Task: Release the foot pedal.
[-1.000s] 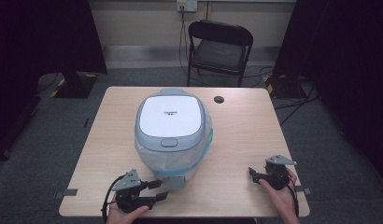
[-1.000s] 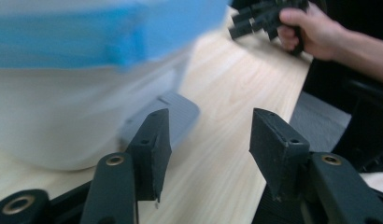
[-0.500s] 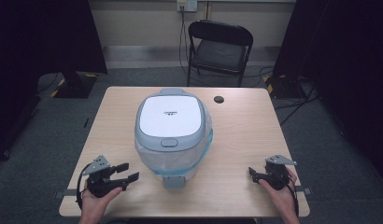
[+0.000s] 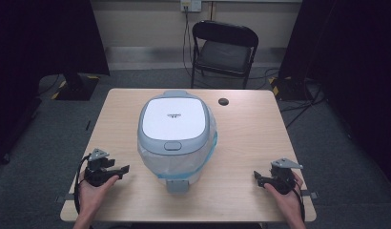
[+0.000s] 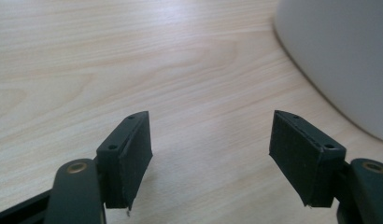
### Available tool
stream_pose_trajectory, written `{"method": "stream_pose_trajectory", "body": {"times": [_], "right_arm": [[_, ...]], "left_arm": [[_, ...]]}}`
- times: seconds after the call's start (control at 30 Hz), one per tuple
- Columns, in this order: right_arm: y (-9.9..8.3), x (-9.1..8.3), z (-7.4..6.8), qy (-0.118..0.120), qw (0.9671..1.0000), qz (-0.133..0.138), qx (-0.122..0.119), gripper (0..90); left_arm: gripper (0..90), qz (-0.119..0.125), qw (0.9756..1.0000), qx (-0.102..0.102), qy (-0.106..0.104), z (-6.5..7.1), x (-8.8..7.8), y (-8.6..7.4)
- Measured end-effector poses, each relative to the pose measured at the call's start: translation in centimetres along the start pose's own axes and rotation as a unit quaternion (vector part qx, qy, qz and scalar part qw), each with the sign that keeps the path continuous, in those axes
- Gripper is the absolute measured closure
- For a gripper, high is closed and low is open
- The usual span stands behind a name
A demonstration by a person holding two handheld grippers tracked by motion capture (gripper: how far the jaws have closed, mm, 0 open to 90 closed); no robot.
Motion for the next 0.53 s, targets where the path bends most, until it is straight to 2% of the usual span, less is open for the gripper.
{"method": "stream_pose_trajectory", "body": {"times": [0.03, 0.07, 0.13, 0.23, 0.3, 0.33, 0.53], "right_arm": [[0.0, 0.0, 0.0, 0.000, 1.0000, 0.000, 0.000, 20.4], [0.0, 0.0, 0.0, 0.000, 1.0000, 0.000, 0.000, 20.4], [0.0, 0.0, 0.0, 0.000, 1.0000, 0.000, 0.000, 20.4], [0.0, 0.0, 0.0, 0.000, 1.0000, 0.000, 0.000, 20.4], [0.0, 0.0, 0.0, 0.000, 1.0000, 0.000, 0.000, 20.4], [0.0, 0.0, 0.0, 0.000, 1.0000, 0.000, 0.000, 20.4], [0.0, 0.0, 0.0, 0.000, 1.0000, 0.000, 0.000, 20.4]], "left_arm": [[28.8, -0.004, 1.0000, 0.000, 0.008, -0.1, 0.2, -0.2], [27.6, -0.006, 0.9999, -0.006, 0.008, -0.1, 0.5, -0.6], [26.7, -0.017, 0.9997, -0.004, 0.016, -0.1, 0.9, -1.1], [22.4, -0.006, 0.9995, 0.013, 0.027, 0.4, 1.2, -1.3], [22.0, -0.006, 0.9983, 0.039, 0.043, 0.3, 1.4, -1.4], [21.2, 0.001, 0.9982, 0.043, 0.043, 0.3, 1.7, -1.5], [17.7, 0.002, 0.9982, 0.041, 0.045, 0.2, 1.8, -1.4]]}}
Point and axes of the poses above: each handheld gripper's, and its own axes: x roughly forward along the jaws, y roughly out of its top, z roughly to its right, the point moved 4 cm from there along x, roughly forward along the jaws, and after that the axes turned 5 degrees about x, right-handed, at the moved point
